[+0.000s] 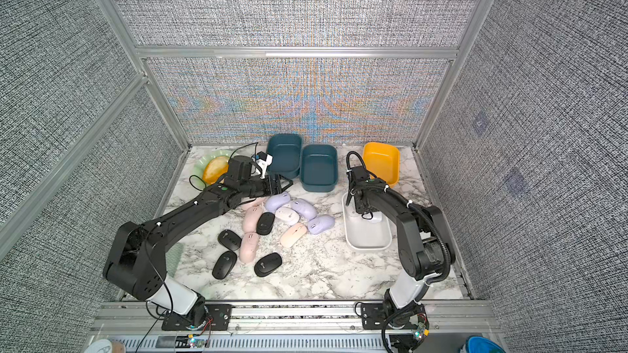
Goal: Place the mice by color into the storage box
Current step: Place the mouse in the storage box.
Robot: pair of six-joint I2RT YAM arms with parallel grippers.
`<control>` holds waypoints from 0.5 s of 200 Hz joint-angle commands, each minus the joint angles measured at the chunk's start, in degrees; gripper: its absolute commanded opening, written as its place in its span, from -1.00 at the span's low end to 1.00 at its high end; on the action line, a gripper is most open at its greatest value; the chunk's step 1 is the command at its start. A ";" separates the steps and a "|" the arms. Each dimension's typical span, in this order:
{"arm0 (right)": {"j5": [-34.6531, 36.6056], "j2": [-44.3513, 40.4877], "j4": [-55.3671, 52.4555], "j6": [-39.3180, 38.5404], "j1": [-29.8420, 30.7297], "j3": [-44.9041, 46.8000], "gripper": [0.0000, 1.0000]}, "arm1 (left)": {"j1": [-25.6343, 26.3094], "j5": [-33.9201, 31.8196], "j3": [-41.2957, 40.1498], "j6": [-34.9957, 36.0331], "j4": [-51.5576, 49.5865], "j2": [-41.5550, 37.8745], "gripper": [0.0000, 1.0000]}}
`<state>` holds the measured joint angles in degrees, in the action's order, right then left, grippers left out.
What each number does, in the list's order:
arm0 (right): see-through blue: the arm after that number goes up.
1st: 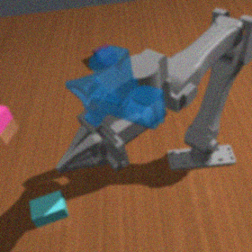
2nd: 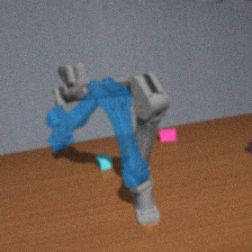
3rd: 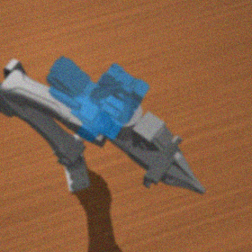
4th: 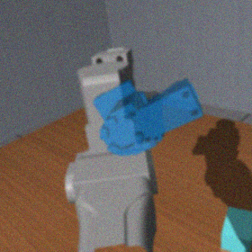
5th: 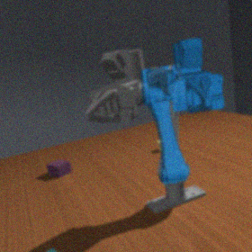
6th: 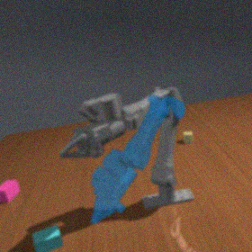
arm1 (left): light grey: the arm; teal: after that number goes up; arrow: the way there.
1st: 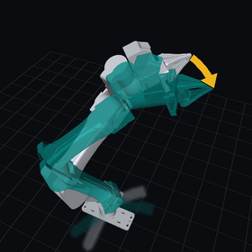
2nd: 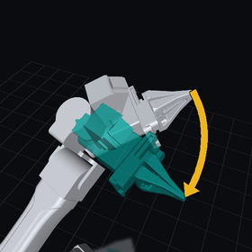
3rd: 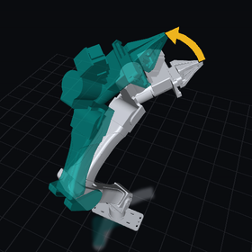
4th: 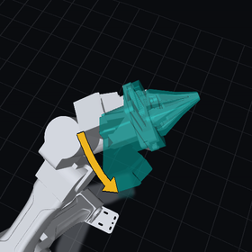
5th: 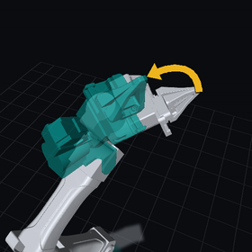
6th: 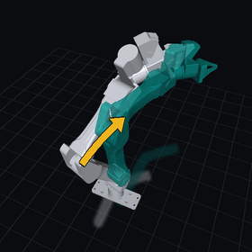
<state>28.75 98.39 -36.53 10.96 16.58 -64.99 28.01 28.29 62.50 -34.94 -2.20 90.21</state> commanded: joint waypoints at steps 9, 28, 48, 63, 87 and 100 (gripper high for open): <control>1.49 2.11 1.29 -1.55 -0.14 -0.12 0.10 | 0.29 1.69 0.43 -0.15 1.22 0.20 0.60; 0.69 3.50 1.34 -2.16 -0.22 -0.91 0.11 | 0.60 1.30 0.34 -0.05 1.31 0.26 0.60; 1.17 4.66 1.64 -2.41 -0.14 -1.34 0.11 | 0.74 1.35 0.34 -0.13 1.31 0.51 0.60; 1.78 5.37 1.59 -2.59 -0.17 -1.46 0.12 | 0.76 1.59 0.34 -0.22 1.56 0.75 0.60; 2.03 5.98 2.85 -3.25 -0.16 -1.62 0.15 | 0.88 1.50 0.55 -0.05 1.20 1.00 0.60; 3.12 6.48 3.48 -3.44 -0.16 -1.59 0.17 | 0.88 1.55 0.93 0.31 0.80 1.02 0.59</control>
<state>29.78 104.29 -34.39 8.19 16.40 -66.22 28.84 29.10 62.54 -34.94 -2.17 91.09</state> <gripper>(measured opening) 0.586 0.799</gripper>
